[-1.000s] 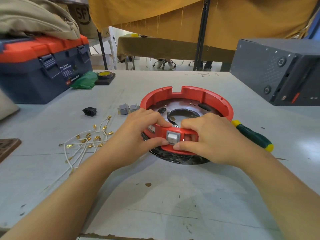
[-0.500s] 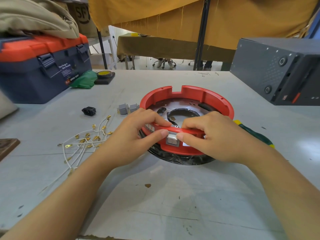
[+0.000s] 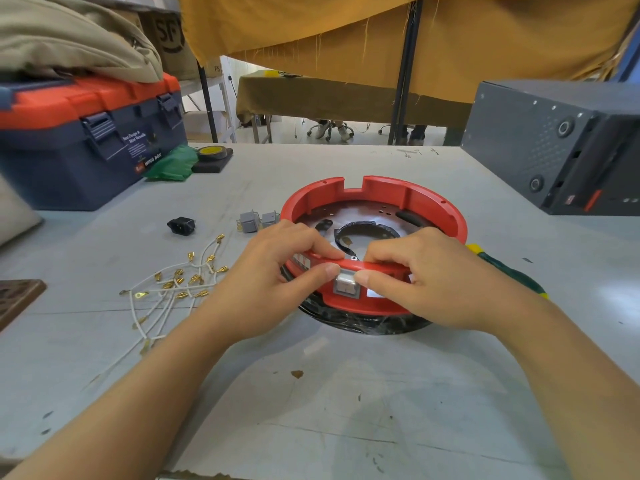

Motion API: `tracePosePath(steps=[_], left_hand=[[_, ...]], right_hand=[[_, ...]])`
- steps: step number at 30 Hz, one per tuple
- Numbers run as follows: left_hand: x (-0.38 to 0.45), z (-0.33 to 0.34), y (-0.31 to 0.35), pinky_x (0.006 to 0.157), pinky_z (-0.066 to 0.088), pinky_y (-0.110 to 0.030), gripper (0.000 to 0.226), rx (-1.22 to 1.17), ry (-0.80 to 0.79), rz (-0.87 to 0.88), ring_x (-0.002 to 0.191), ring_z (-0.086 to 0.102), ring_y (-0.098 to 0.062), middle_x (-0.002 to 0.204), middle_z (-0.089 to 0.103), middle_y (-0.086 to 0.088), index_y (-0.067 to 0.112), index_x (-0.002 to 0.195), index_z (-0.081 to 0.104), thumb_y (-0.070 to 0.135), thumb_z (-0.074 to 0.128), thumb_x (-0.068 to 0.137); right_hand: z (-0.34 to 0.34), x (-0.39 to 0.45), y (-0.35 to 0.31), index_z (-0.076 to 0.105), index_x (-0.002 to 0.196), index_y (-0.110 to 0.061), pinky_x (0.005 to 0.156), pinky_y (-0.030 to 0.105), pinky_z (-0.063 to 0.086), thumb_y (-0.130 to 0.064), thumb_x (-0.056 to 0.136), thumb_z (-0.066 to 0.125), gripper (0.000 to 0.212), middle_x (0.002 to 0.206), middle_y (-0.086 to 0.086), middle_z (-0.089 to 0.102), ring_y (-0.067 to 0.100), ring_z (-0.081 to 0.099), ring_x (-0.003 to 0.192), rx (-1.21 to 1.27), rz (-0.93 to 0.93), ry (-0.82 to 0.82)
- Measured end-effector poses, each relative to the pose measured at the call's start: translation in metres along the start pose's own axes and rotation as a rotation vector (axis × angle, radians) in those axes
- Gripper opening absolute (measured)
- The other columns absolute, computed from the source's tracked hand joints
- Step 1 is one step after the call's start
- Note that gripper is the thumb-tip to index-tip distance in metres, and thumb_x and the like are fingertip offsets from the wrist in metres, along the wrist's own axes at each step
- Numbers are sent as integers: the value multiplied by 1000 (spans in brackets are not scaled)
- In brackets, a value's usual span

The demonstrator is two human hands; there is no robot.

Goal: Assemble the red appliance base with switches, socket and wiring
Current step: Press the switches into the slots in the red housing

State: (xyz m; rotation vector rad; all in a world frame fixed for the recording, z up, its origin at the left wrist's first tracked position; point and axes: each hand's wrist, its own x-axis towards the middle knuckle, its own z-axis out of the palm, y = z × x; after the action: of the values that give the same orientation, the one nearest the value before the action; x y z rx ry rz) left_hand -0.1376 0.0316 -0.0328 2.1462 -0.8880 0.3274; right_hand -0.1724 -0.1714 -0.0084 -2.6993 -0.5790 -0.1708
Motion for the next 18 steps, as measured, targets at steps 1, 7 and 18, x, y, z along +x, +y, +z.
tracePosePath(steps=[1,7,18], left_hand=[[-1,-1,1,87,45,-41,16,4,4,6,93,57,-12,90,64,13,31,94,67,38,58,84],[2,-3,-3,87,46,-23,17,15,86,-39,100,57,-6,97,66,13,19,89,73,22,56,91],[28,-43,-77,89,40,-27,30,289,73,-569,106,51,-13,123,56,-1,22,118,56,13,56,89]], right_hand=[[0,-1,0,65,87,-28,64,39,51,-60,81,36,44,71,-5,62,13,58,66,20,-3,3],[-7,-3,11,64,82,-36,67,30,54,-63,69,51,33,78,-12,66,7,63,75,93,17,14],[-5,0,22,65,84,-40,72,26,56,-67,72,47,35,85,-17,67,-2,61,83,171,72,3]])
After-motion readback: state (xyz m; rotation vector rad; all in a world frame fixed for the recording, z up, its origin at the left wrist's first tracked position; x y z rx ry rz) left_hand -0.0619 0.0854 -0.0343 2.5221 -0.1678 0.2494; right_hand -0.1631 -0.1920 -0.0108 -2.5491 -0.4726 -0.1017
